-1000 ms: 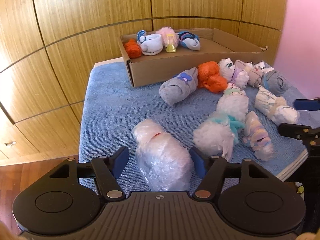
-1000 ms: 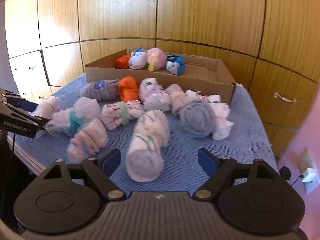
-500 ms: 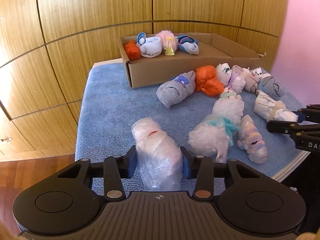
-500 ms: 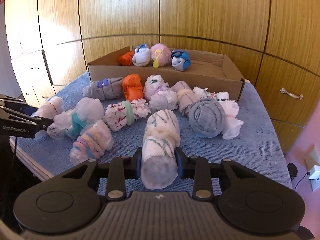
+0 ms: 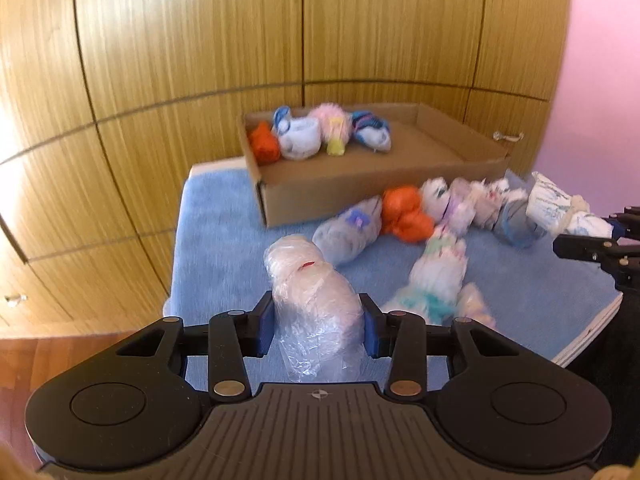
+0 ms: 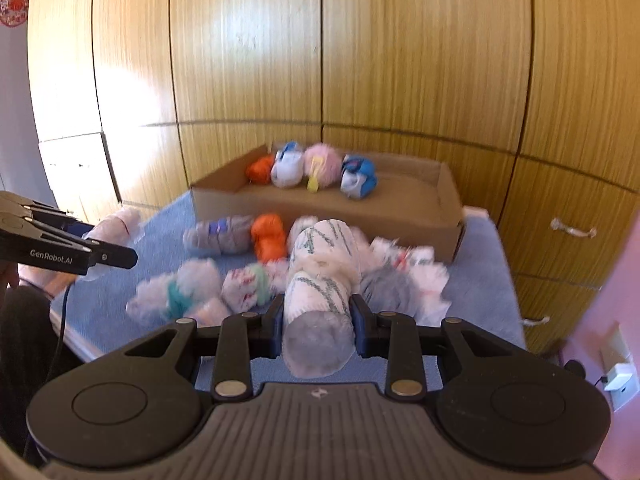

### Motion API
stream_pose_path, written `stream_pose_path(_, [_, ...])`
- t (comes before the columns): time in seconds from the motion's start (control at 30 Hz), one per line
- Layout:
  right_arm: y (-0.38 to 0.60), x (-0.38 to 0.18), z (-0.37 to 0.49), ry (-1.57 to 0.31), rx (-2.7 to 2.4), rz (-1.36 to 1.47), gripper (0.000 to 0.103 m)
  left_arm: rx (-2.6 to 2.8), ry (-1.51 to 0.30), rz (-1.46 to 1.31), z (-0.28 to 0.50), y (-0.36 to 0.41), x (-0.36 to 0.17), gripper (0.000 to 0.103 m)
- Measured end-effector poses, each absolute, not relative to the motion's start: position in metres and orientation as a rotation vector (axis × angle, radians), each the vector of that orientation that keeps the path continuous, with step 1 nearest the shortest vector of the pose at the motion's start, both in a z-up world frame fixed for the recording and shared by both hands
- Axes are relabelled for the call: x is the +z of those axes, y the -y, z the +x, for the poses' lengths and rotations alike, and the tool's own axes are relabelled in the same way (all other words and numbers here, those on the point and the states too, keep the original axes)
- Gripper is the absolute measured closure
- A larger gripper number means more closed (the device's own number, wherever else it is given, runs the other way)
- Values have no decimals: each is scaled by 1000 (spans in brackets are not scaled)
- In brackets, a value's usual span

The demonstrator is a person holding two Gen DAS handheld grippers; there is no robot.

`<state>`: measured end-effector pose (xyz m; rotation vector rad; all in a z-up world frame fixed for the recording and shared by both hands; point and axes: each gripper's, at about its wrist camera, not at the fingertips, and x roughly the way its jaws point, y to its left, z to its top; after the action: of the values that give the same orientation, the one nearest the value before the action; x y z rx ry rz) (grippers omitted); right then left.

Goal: Organize objects
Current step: 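Carry both held bundles over the cardboard tray and lower them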

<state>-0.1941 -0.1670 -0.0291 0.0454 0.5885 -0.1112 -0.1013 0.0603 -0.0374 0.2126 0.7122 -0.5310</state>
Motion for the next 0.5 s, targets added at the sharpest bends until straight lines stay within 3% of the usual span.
stream_pose_path(0.5, [228, 46, -165, -491, -136, 9, 74, -711, -609, 231, -44, 26, 55, 54])
